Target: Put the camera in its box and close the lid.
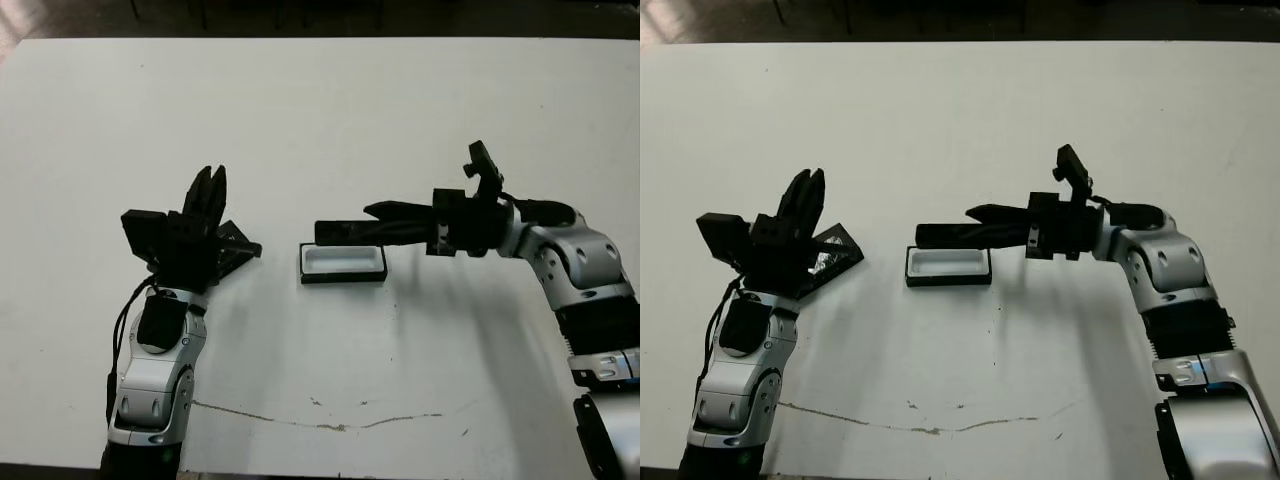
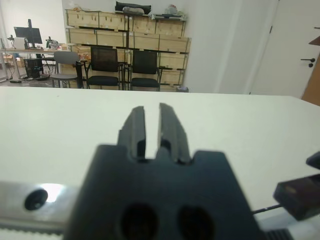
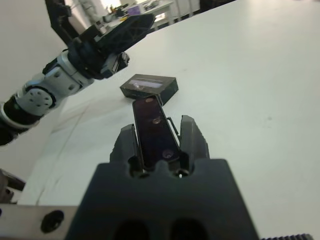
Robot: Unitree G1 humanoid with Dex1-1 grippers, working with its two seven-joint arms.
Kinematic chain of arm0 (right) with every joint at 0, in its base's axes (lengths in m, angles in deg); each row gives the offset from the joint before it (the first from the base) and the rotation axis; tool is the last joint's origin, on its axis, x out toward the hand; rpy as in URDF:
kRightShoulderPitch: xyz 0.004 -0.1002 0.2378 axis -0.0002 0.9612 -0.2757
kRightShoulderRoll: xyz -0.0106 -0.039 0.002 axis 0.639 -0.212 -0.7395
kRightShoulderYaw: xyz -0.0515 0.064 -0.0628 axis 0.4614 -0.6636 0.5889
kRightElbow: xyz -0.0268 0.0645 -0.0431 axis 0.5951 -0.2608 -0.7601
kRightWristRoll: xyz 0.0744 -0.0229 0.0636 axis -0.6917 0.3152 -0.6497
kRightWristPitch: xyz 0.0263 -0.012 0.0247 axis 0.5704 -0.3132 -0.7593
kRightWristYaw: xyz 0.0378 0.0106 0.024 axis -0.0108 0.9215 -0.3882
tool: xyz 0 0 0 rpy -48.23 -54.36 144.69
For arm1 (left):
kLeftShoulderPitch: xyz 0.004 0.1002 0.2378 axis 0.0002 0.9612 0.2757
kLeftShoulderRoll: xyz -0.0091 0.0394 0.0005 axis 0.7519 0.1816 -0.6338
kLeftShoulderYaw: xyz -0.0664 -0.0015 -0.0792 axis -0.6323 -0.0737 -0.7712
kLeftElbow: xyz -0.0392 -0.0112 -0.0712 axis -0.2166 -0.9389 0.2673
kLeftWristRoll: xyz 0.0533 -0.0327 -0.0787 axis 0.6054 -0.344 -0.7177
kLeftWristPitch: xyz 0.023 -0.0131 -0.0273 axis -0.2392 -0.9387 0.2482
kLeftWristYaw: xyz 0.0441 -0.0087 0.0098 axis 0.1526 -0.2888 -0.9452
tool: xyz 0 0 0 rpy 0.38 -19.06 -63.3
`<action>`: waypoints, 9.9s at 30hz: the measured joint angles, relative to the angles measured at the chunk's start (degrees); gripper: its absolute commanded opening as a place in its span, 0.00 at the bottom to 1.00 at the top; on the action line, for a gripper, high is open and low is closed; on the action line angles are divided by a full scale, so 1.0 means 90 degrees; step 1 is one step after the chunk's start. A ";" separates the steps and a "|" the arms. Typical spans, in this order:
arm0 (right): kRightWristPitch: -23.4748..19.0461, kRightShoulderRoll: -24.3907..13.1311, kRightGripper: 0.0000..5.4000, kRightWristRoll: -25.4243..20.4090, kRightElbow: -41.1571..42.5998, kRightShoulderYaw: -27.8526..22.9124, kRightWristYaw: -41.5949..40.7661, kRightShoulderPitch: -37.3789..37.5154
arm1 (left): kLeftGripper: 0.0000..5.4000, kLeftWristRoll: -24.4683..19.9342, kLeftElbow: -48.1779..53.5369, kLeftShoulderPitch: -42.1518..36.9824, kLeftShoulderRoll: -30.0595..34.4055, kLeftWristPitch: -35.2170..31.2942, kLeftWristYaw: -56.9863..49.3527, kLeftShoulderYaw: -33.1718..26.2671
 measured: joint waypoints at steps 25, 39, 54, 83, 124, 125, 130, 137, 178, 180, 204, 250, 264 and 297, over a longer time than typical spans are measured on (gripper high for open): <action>0.0149 -0.0075 0.02 0.0940 -0.0256 0.0462 -0.0191 -0.0393 | 0.00 0.0013 0.0029 0.0082 0.0000 0.0002 -0.0026 0.0013; 0.0069 -0.0126 0.02 0.1063 -0.0170 0.0613 -0.0227 -0.0376 | 0.00 0.0015 0.0030 0.0077 0.0000 -0.0007 -0.0023 0.0018; 0.0277 -0.0074 0.02 0.1341 -0.0263 0.0847 -0.0107 -0.0366 | 0.00 0.0018 0.0030 0.0090 0.0000 0.0020 -0.0023 0.0034; 0.0012 0.0211 0.41 0.1152 0.1552 0.0320 0.0947 -0.0007 | 0.00 0.0108 0.0138 0.0226 -0.0002 -0.0056 -0.0071 0.0066; 0.1721 0.1174 0.02 0.0863 0.5600 -0.1928 0.5844 0.4638 | 0.00 -0.0678 0.0740 0.0537 0.1636 -0.0026 0.1356 -0.1340; 0.1727 0.1227 0.00 0.0797 0.5648 -0.1987 0.5902 0.4739 | 0.00 -0.0732 0.0740 0.0561 0.1756 -0.0017 0.1425 -0.1453; 0.2042 0.1599 0.00 0.0737 0.5726 -0.2114 0.6240 0.5174 | 0.00 -0.1019 0.0758 0.0612 0.2155 -0.0092 0.1688 -0.1818; 0.2463 0.1862 0.00 0.0751 0.5529 -0.2125 0.6417 0.5372 | 0.07 -0.1658 0.0761 0.0548 0.2922 -0.0695 0.2494 -0.2007; 0.2633 0.1823 0.00 0.0745 0.5289 -0.2206 0.6586 0.5376 | 1.00 -0.0778 -0.2291 -0.0632 0.4905 -0.0686 0.6488 -0.0036; 0.2633 0.1812 0.00 0.0736 0.5287 -0.2206 0.6577 0.5381 | 1.00 -0.0716 -0.2189 -0.0573 0.4936 -0.0960 0.6358 -0.0032; 0.2632 0.1745 0.00 0.0746 0.5227 -0.2215 0.6586 0.5380 | 0.32 -0.1119 -0.1997 -0.0127 0.4415 -0.1333 0.5299 -0.0358; 0.2100 0.1678 0.00 0.0803 0.5434 -0.2151 0.6858 0.5366 | 0.32 -0.0190 -0.3507 -0.4740 0.3470 -0.1885 0.7694 0.2453; 0.2114 0.1657 0.00 0.0685 0.5341 -0.2209 0.6724 0.5326 | 0.32 0.0007 -0.4037 -0.4505 0.3397 -0.1304 0.7735 0.2438; 0.2077 0.1668 0.00 0.0687 0.5429 -0.2177 0.6806 0.5374 | 0.32 0.0302 -0.3512 -0.3939 0.3115 -0.1606 0.7763 0.2563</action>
